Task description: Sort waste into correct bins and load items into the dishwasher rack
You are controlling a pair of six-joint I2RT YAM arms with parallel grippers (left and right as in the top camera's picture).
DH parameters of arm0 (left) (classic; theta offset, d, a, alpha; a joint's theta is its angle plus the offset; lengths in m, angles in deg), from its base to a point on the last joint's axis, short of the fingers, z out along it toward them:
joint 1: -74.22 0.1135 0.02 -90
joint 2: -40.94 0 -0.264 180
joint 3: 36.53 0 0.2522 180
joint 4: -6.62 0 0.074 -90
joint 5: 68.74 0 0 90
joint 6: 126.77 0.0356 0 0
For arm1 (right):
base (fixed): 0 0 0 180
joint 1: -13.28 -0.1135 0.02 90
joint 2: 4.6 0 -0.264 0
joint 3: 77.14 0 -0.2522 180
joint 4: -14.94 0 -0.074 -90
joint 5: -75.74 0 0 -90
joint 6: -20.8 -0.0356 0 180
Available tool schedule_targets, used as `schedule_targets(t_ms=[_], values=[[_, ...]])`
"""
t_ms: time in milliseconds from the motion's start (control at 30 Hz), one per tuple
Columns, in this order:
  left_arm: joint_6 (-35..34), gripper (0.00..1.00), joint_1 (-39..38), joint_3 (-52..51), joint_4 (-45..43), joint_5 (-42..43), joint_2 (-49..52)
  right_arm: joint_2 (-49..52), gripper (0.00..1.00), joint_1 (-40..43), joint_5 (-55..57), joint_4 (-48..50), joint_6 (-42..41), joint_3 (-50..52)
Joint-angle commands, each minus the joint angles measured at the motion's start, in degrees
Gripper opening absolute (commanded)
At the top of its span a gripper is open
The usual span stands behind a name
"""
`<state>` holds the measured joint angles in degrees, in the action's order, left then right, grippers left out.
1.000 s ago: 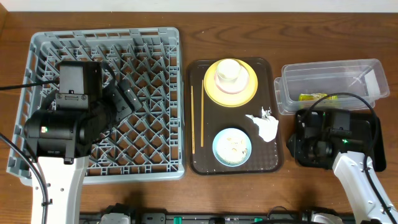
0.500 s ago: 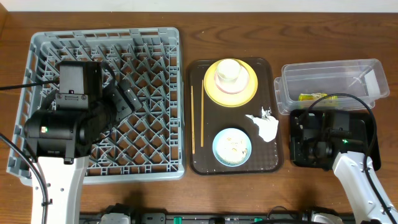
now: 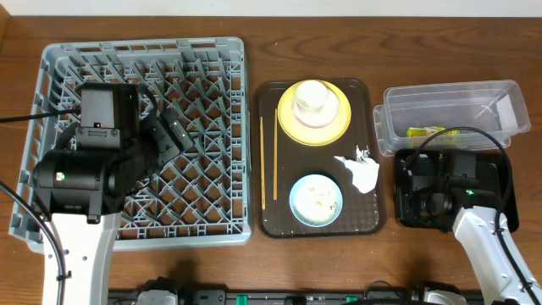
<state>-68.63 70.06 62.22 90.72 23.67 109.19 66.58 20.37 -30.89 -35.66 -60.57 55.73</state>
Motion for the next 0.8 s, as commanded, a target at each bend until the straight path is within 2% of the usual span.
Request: schedule_targets(t_ms=[0, 667, 733, 767], values=[[0.3, 0.94, 0.2, 0.3, 0.1, -0.5, -0.1, 0.0, 0.01, -0.4, 4.1, 0.2, 2.4, 0.3], [0.3, 0.94, 0.2, 0.3, 0.1, -0.5, -0.1, 0.0, 0.01, -0.4, 4.8, 0.5, 2.8, 0.3], [0.3, 0.94, 0.2, 0.3, 0.1, -0.5, -0.1, 0.0, 0.06, -0.4, 4.8, 0.5, 2.8, 0.3], [0.3, 0.94, 0.2, 0.3, 0.1, -0.5, -0.1, 0.0, 0.15, -0.4, 4.8, 0.4, 2.8, 0.3]])
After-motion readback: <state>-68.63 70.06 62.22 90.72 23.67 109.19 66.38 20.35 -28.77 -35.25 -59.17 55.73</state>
